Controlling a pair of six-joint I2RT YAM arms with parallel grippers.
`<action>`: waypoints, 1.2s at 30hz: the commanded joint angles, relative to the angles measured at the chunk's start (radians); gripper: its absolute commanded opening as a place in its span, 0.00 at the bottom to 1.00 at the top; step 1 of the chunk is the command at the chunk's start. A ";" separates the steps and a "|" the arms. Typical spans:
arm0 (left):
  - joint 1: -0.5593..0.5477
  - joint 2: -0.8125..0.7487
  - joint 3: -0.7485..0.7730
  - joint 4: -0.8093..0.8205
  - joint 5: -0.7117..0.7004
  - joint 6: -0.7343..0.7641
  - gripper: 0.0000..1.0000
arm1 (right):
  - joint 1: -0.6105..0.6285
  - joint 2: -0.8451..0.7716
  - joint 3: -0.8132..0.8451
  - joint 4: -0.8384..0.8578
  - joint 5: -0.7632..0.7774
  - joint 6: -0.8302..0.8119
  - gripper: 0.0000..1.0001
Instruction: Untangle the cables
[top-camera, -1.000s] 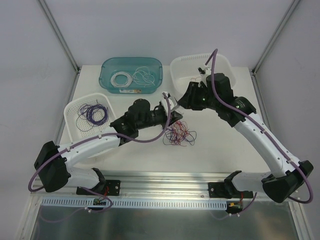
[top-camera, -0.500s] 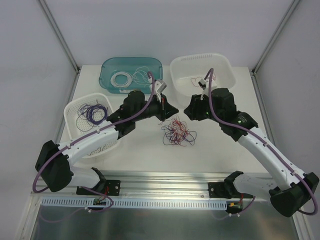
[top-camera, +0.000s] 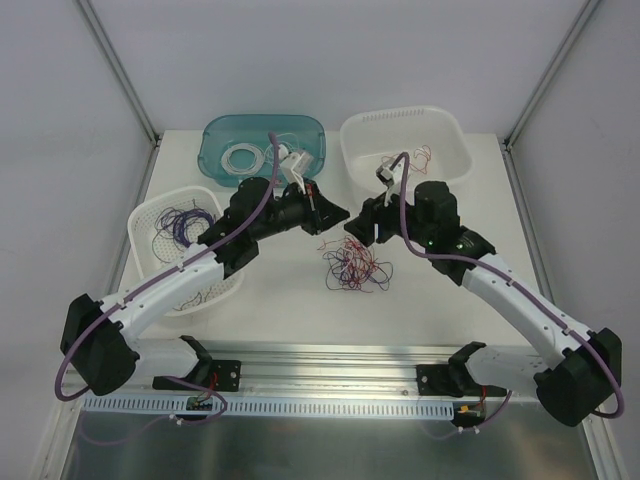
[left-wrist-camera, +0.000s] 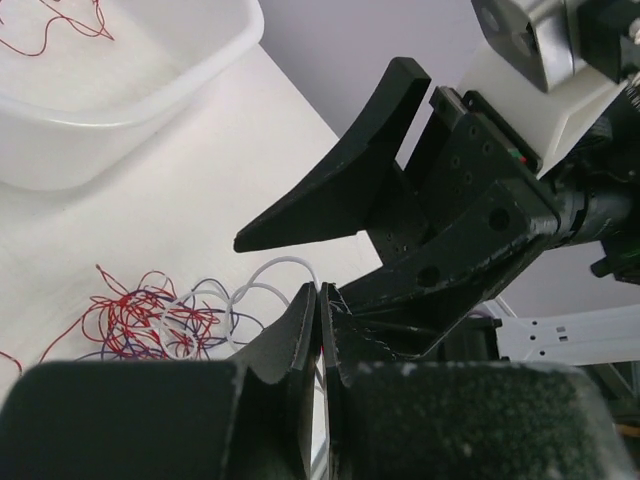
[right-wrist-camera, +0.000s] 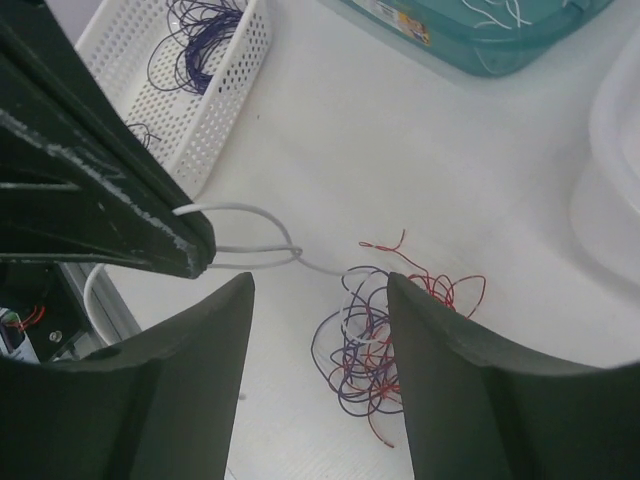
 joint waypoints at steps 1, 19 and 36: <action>0.022 -0.045 0.008 0.026 -0.019 -0.075 0.00 | -0.002 -0.010 -0.042 0.158 -0.104 -0.090 0.60; 0.051 -0.046 0.036 0.058 0.018 -0.254 0.00 | -0.002 -0.041 -0.009 0.267 -0.156 -0.139 0.51; 0.051 -0.011 0.040 0.113 0.064 -0.369 0.00 | 0.010 0.016 0.033 0.347 -0.161 -0.104 0.41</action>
